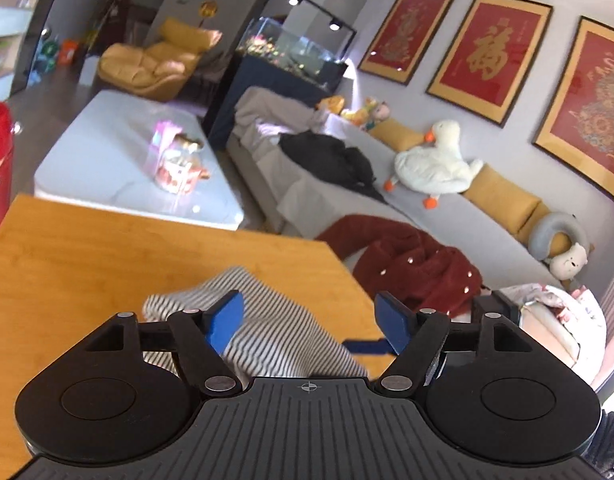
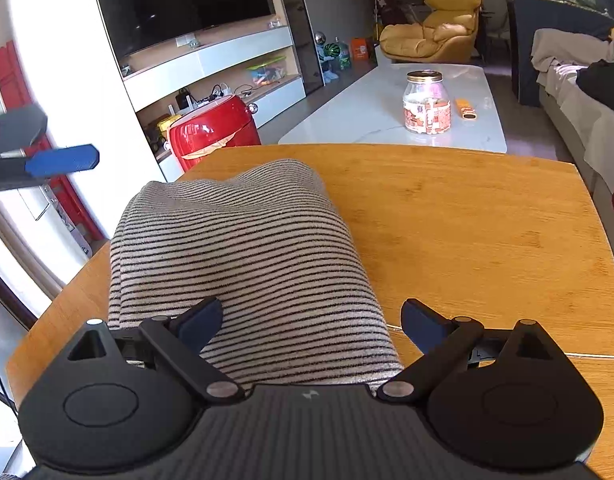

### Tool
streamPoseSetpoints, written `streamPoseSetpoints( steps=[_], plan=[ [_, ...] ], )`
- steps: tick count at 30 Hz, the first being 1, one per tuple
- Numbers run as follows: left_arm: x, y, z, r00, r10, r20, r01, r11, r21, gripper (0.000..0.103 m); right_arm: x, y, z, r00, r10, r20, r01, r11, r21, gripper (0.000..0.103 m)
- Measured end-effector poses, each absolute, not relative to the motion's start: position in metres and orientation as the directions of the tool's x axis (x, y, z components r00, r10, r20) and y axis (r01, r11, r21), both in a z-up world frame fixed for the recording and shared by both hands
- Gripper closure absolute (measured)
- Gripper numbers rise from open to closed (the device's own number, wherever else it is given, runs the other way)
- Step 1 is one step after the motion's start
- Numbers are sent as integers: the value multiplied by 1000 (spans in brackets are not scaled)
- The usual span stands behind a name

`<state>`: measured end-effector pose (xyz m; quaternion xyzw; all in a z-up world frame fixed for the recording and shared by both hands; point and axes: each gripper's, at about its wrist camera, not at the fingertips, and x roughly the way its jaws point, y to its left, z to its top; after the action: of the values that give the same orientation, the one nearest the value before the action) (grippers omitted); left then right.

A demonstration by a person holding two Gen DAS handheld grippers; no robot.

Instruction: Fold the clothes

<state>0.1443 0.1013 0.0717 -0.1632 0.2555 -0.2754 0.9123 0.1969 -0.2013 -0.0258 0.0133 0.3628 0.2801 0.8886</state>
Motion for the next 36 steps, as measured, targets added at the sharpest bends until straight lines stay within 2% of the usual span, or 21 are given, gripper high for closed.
streamPoseSetpoints(
  steps=[2,6,9,11,16,24,26,27,28,31,34,36],
  plan=[
    [163,90,62,694,-594,-406,411,791,-454,24,191,-198,-25,563,516,-646,-508,832,222,6],
    [183,75,7,608,-552,-570,349,831,-433,27,189,-207,-16,523,563,-640,-527,804,276,6],
    [175,76,-2,627,-540,-562,382,842,-382,26,212,-230,-4,520,601,-607,-450,797,403,6],
    [175,78,0,621,-550,-559,384,835,-395,26,233,-235,-2,522,607,-599,-413,794,446,6],
    [176,82,-4,611,-558,-561,398,830,-391,26,292,-213,-8,451,635,-627,-420,771,479,6],
    [169,87,-5,608,-560,-563,408,829,-384,26,364,-154,-28,227,660,-716,-468,719,514,6],
    [166,90,-6,611,-565,-554,407,825,-392,26,366,-145,-36,191,671,-716,-463,705,537,13],
    [165,91,-7,613,-567,-550,405,823,-397,26,362,-142,-36,185,682,-708,-472,693,544,25],
    [164,93,-9,615,-565,-550,401,825,-399,25,358,-141,-35,184,694,-696,-484,680,550,41],
    [164,96,-11,614,-570,-546,399,821,-408,25,338,-150,-13,232,735,-637,-510,649,564,57],
    [166,96,-12,603,-581,-546,409,813,-414,20,311,-167,20,279,791,-545,-582,591,559,59],
    [171,93,-13,597,-587,-547,417,809,-414,14,307,-174,17,325,752,-574,-576,639,510,59]
  ],
)
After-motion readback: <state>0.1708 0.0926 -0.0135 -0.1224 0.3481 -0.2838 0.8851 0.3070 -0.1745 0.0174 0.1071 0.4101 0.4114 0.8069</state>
